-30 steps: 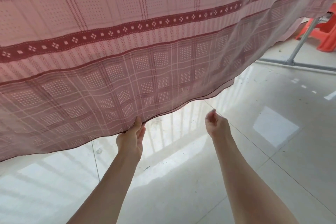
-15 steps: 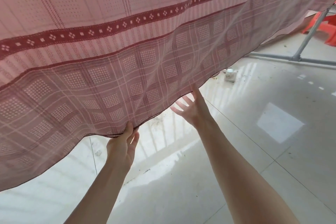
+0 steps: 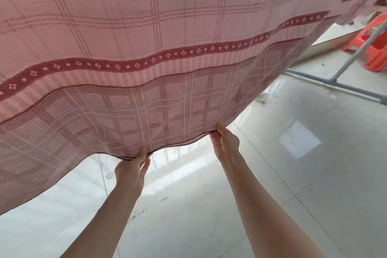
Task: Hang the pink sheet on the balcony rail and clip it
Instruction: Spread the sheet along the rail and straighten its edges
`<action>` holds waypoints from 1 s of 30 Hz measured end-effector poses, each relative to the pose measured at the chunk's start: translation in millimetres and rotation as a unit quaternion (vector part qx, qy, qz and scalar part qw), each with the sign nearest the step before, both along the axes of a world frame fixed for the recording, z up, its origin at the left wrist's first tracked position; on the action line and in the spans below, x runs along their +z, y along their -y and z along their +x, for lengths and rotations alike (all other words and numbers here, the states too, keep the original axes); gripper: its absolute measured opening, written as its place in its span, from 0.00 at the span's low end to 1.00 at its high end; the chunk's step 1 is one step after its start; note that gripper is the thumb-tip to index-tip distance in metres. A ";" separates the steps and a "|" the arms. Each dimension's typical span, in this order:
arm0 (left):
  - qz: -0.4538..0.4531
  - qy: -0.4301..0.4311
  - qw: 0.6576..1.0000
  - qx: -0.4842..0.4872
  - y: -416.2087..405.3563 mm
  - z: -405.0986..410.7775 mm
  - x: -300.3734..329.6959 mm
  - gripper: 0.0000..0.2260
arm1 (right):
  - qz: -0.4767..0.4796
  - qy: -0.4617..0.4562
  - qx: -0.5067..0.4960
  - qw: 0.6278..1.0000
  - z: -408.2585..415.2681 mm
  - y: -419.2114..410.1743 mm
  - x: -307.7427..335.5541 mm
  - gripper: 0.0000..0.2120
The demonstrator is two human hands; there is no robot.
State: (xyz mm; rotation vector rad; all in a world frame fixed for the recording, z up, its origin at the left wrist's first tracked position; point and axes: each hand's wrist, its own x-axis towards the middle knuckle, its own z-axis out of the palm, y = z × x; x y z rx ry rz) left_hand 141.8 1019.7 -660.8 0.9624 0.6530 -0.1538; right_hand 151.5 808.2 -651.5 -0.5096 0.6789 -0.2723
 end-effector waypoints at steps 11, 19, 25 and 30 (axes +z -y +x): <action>-0.005 -0.005 0.998 -0.064 -4.2 1.0 -0.9 0.08 | -0.040 -0.066 -0.044 0.996 -14.2 0.8 13.1 0.08; -0.166 0.046 0.984 -0.046 81.0 -0.1 4.4 0.08 | -0.102 -0.004 0.097 0.990 -9.7 16.0 -14.1 0.06; -0.107 0.066 0.988 -0.088 176.6 -8.1 -0.6 0.05 | -0.064 0.049 0.199 0.977 -12.1 62.4 -17.8 0.06; -0.118 0.099 0.988 0.017 206.9 0.4 -1.7 0.05 | 0.047 0.123 0.251 0.959 15.1 128.9 -5.2 0.05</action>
